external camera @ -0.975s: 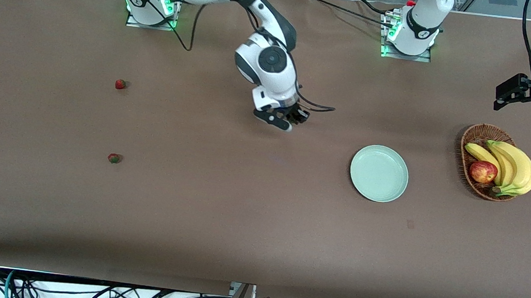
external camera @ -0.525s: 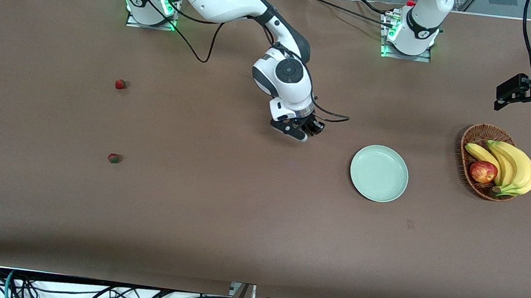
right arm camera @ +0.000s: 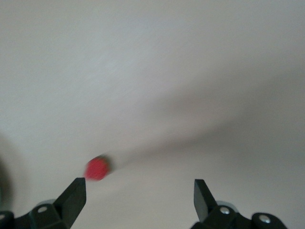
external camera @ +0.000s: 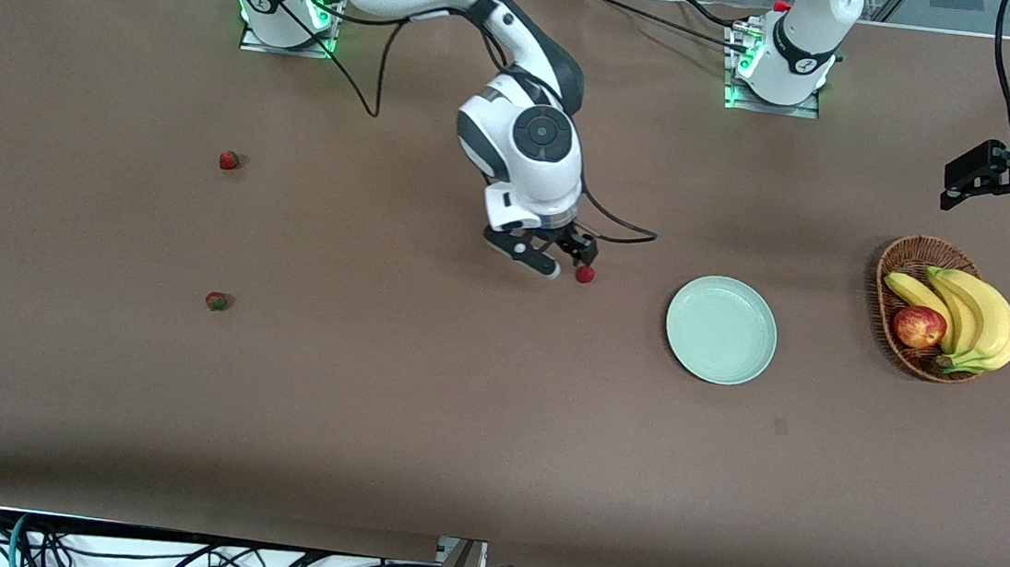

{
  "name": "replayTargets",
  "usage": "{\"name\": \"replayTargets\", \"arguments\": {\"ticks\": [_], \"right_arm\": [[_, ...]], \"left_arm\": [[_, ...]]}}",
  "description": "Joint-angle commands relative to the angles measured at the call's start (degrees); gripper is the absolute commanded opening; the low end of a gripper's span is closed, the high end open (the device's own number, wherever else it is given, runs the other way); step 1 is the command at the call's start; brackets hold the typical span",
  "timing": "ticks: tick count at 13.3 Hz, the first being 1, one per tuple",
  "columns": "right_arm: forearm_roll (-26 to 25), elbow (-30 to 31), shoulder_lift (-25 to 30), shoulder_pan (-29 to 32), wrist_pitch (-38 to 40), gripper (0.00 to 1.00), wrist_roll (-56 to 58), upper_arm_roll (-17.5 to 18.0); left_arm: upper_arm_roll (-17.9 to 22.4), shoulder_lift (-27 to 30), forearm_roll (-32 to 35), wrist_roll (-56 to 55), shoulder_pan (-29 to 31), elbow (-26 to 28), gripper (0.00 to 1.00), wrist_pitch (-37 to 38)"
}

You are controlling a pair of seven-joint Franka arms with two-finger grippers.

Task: Collect all strawberries into plate
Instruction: 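Carry the strawberry toward the plate and set it on the table, then reach the left gripper to the strawberry while the right gripper returns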

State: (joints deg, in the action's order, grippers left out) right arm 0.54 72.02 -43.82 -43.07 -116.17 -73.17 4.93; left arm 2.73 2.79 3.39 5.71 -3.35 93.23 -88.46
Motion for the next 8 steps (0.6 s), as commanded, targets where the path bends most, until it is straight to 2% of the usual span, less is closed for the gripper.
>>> {"name": "replayTargets", "arguments": {"ticks": [1, 4, 7, 8], "right_arm": [[-0.2, 5.4, 7.0, 5.9, 9.5, 1.0, 11.8, -0.1], [0.1, 16.5, 14.6, 11.2, 9.6, 1.0, 29.6, -3.8], [0.4, 21.8, 17.3, 12.3, 9.3, 1.0, 46.8, -12.4], [0.5, 22.4, 17.2, 12.4, 9.2, 1.0, 52.2, -15.5]], "left_arm": [[0.0, -0.2, -0.3, 0.8, 0.2, -1.2, 1.0, 1.3], [-0.3, -0.2, -0.5, 0.4, 0.2, -1.2, 1.0, 1.4], [-0.9, -1.7, -1.3, 0.4, -0.9, -1.0, 1.0, 1.2], [-2.7, -3.0, -1.3, 0.4, -1.5, -0.9, 1.0, 1.2]]}}
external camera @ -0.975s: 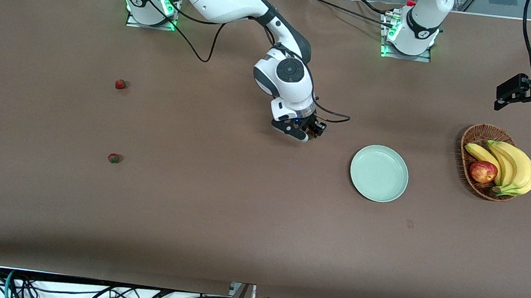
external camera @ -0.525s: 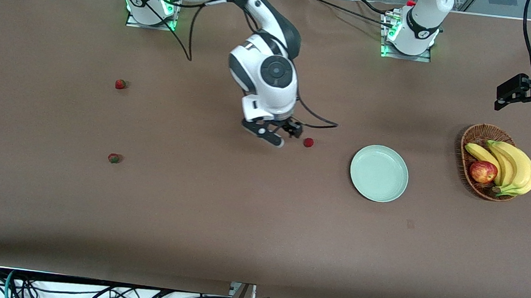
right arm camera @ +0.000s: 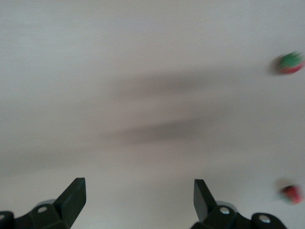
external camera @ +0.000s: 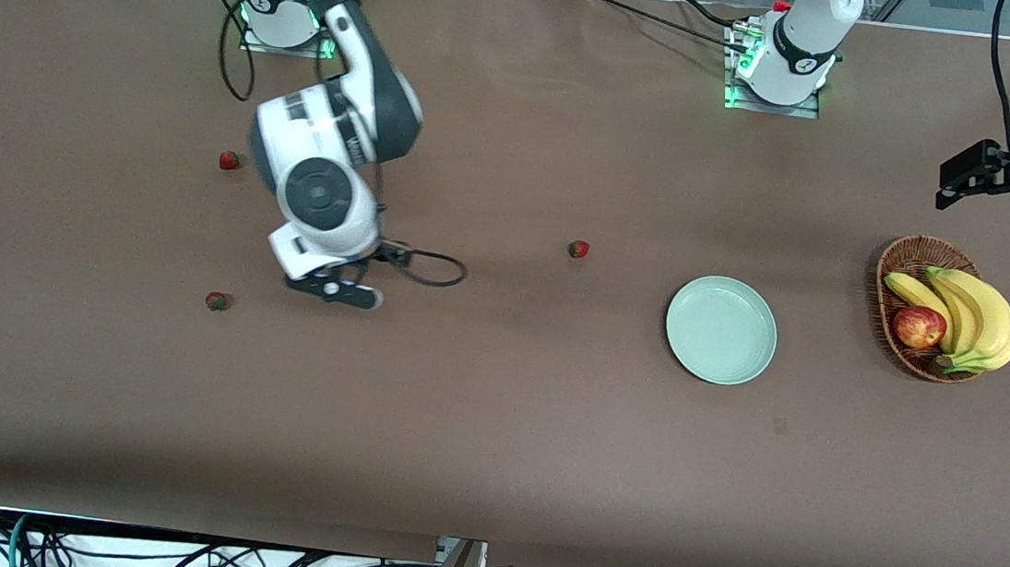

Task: Collect all strawberries into plate
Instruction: 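Reach the left gripper to the strawberry while the right gripper returns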

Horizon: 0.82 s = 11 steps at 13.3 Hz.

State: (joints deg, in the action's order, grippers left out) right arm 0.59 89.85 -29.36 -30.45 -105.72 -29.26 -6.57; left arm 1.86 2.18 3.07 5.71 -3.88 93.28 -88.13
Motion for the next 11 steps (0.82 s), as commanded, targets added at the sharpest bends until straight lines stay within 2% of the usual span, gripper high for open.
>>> {"name": "replayTargets", "arguments": {"ticks": [1, 2, 4, 7, 9, 11], "right_arm": [[1.6, 5.5, 2.6, 0.3, -2.4, 1.0, 14.2, -6.8], [3.3, 7.2, 2.5, 2.0, -4.6, 1.0, 19.5, -8.1], [3.5, 11.6, 2.2, 6.6, -11.7, 1.0, 28.2, -8.3], [3.5, 17.8, 1.3, 12.5, -22.2, 1.0, 38.7, -8.3], [3.7, 18.4, -0.6, 15.1, -25.6, 1.0, 41.6, -8.2], [4.6, 18.1, -1.3, 15.3, -26.0, 0.97, 41.6, -8.0]], "left_arm": [[-3.9, -5.0, -1.0, 0.5, -1.1, -1.0, 1.0, 1.0], [-6.8, -7.8, -1.0, 0.6, -1.2, -0.8, 1.0, 2.4], [-13.2, -12.4, -1.0, -1.9, -1.6, -1.0, 1.0, 2.3], [-20.9, -17.5, -1.5, -15.2, -1.5, 0.2, 1.0, -6.8], [-22.4, -20.7, -1.4, -16.2, -1.7, 1.7, 1.0, -13.3], [-23.3, -22.0, -1.5, -17.1, -3.8, 9.4, 1.0, -26.0]]}}
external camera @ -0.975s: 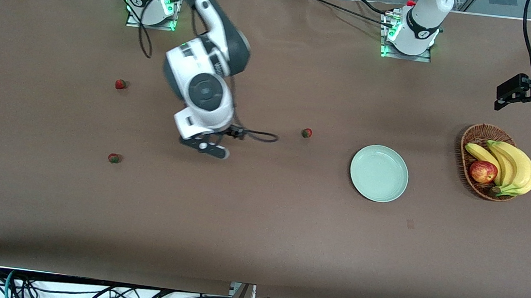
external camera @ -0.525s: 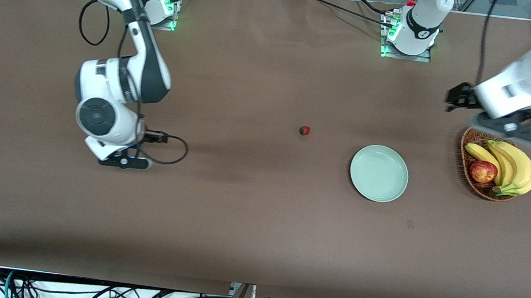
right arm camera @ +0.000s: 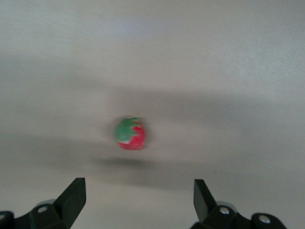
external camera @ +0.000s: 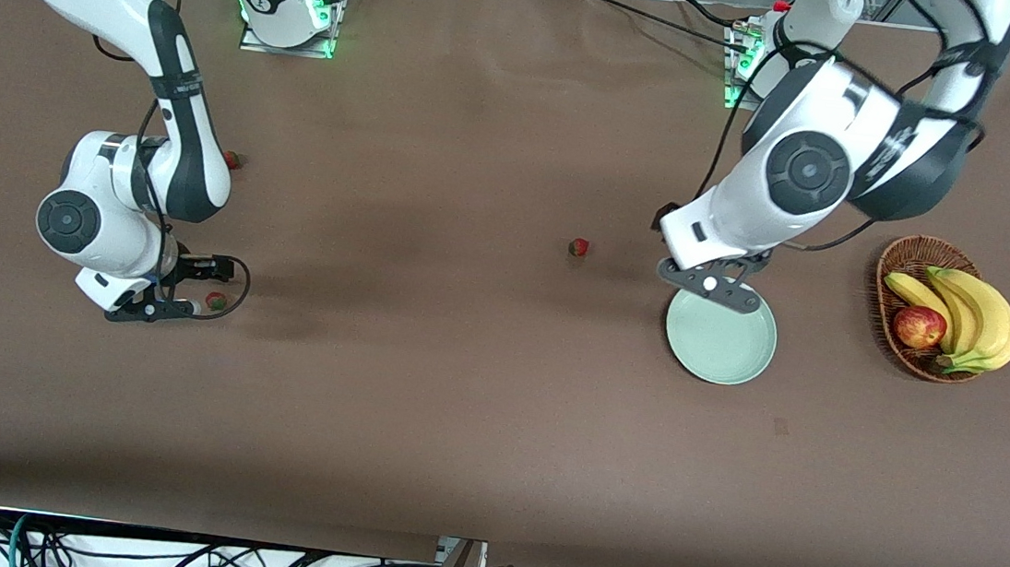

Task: Collect all strawberries into plate
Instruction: 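Reach the left gripper to the strawberry while the right gripper returns, then grasp the strawberry with the left gripper while the right grasps another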

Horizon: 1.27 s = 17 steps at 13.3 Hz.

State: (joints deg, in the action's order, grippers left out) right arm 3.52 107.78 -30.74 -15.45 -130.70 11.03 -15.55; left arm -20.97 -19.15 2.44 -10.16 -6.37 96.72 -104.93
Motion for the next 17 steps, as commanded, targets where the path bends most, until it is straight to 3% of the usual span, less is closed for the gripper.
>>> {"name": "replayTargets", "arguments": {"ticks": [1, 3, 7, 11, 13, 14, 15, 16, 17], "right_arm": [[2.7, -0.2, -0.5, 0.3, -1.1, 0.94, 1.4, 1.0], [3.7, -2.6, -3.1, 0.2, -1.8, 0.87, 1.4, 1.2], [4.9, -4.8, -6.0, 0.2, -3.3, 0.71, 3.4, 1.6], [4.8, -4.9, -7.2, 0.4, -5.1, 0.49, 4.7, 1.6], [4.8, -5.2, -7.3, 0.4, -5.1, 0.32, 4.8, 1.6], [4.8, -5.4, -7.2, 0.4, -5.0, 0.23, 4.7, 1.6], [4.8, -5.8, -7.1, 0.3, -4.7, 0.17, 4.7, 1.6], [4.9, -6.1, -6.7, -0.2, -4.0, 0.16, 4.4, 1.6], [4.9, -6.1, -5.6, -0.4, -2.2, 0.16, 3.8, 1.7]], "left_arm": [[-0.4, -0.7, -0.8, -4.3, -3.5, 11.0, 1.0, -17.9], [-0.3, -1.9, 0.1, -9.0, -5.9, 17.2, 1.0, -29.5], [-0.1, -9.4, 0.4, -12.1, -9.2, 17.7, 1.0, -38.0], [0.0, -13.1, 2.3, -15.3, -11.5, 17.7, 1.0, -38.2], [0.7, -14.2, 4.2, -18.2, -14.0, 17.7, 1.0, -38.0], [0.9, -14.3, 6.9, -18.4, -14.0, 17.7, 0.94, -38.0], [0.9, -14.3, 9.7, -18.4, -14.0, 17.7, 0.72, -37.8], [0.8, -14.3, 10.7, -18.8, -14.0, 17.7, 0.44, -37.7], [0.8, -13.9, 10.7, -19.4, -14.0, 17.6, 0.23, -37.5]]}}
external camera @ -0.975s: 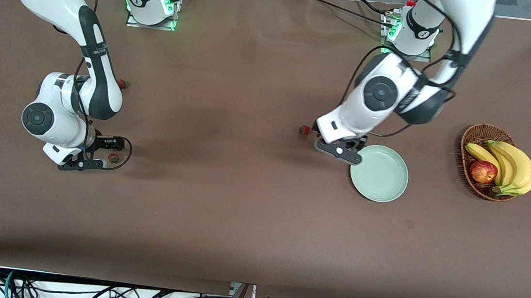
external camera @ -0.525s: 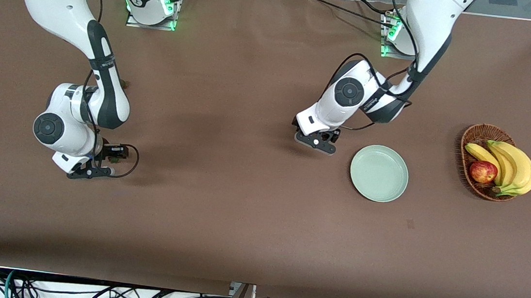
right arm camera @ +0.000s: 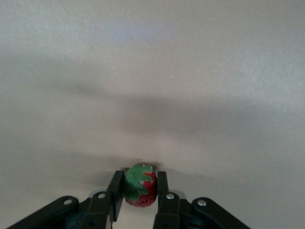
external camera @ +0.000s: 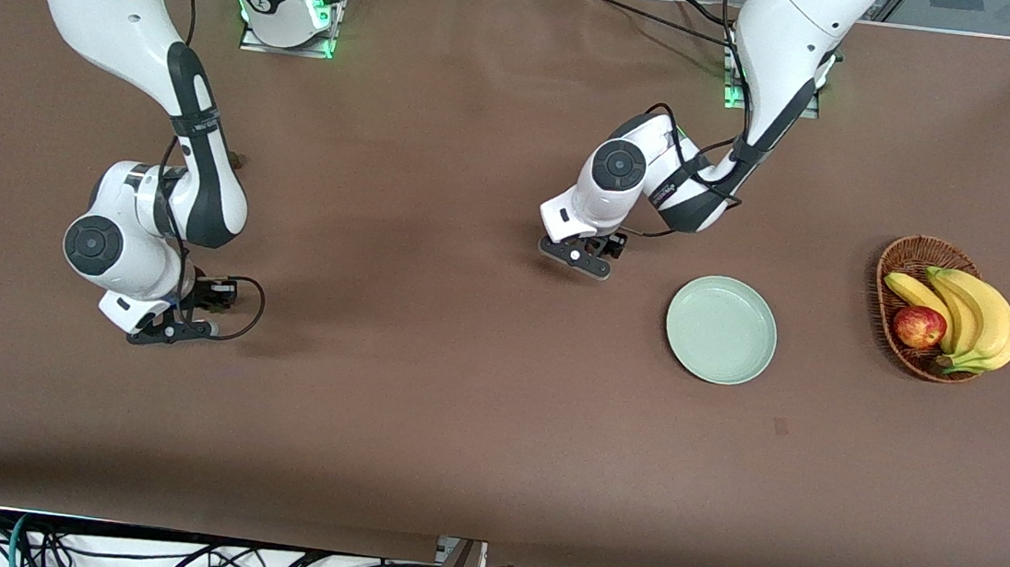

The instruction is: Collect all strawberries into plate

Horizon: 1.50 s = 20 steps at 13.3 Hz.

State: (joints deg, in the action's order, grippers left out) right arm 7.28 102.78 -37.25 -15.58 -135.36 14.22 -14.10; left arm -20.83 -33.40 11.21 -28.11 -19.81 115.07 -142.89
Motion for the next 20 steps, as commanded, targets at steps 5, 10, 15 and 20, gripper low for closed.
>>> {"name": "replayTargets", "arguments": {"ticks": [5, 10, 15, 20], "right_arm": [[1.9, -9.6, 4.8, -5.1, 22.6, 0.16, -13.0, 2.0], [13.2, -15.5, 5.0, -6.5, 26.5, 0.16, -26.1, 9.5], [21.3, -28.4, -4.0, -15.7, 18.9, 0.16, -47.1, 15.8], [21.1, -34.8, -12.9, -28.5, -1.4, 0.17, -64.7, 15.8]], "left_arm": [[0.6, 5.8, 2.4, 4.4, 0.8, -4.4, 0.0, 15.3], [0.3, 6.6, 2.2, 37.9, 11.8, -9.5, 0.01, 24.1], [0.3, 4.6, -2.0, 73.9, 24.1, -9.2, 0.02, 17.5], [0.3, 3.9, -2.2, 79.1, 25.6, -8.6, 1.0, 17.1]]}}
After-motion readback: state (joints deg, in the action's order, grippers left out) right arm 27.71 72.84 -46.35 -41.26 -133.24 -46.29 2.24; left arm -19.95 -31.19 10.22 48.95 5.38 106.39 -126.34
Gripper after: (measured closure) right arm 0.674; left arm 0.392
